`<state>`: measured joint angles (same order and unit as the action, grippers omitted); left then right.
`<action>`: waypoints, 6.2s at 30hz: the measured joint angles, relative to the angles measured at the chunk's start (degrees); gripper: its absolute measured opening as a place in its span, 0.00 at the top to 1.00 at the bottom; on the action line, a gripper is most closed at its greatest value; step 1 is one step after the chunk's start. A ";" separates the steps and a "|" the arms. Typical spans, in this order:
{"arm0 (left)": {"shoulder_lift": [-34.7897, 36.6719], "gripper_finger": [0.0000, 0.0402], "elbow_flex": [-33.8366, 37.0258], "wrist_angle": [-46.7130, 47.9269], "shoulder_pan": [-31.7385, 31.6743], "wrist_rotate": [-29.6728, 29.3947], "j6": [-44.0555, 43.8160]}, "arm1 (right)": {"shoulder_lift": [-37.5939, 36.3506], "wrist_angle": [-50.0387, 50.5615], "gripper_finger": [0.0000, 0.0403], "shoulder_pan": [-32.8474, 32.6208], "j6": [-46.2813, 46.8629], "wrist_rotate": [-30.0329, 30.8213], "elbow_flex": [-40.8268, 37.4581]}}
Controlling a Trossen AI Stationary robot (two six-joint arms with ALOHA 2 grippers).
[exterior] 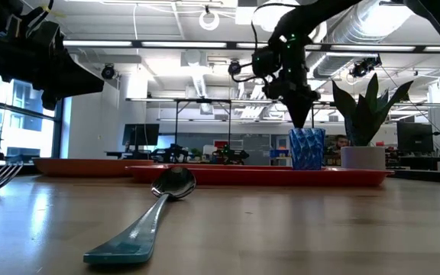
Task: Pick and place plate/cup/fork/spoon on tray
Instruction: Put the fork on the left of the serving tray
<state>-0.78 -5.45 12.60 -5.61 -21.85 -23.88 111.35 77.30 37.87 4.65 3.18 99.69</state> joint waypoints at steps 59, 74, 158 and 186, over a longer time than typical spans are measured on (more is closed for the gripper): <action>-22.75 0.84 -27.47 13.90 0.00 6.29 13.53 | -0.04 10.36 0.82 -46.40 48.08 15.99 31.95; -32.91 0.84 -38.56 19.21 0.02 9.92 13.52 | -0.03 10.36 0.82 -46.66 49.35 16.92 31.95; -59.93 0.84 -50.10 69.53 17.06 26.27 -53.07 | 0.00 12.71 0.82 -46.16 33.86 15.67 31.92; -69.08 0.67 -50.10 56.26 40.51 18.80 -94.09 | 0.00 12.71 0.82 -46.16 30.58 15.26 31.92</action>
<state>-69.86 -55.55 68.86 34.90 -3.05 -117.97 111.35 90.01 -8.29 35.23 18.44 131.61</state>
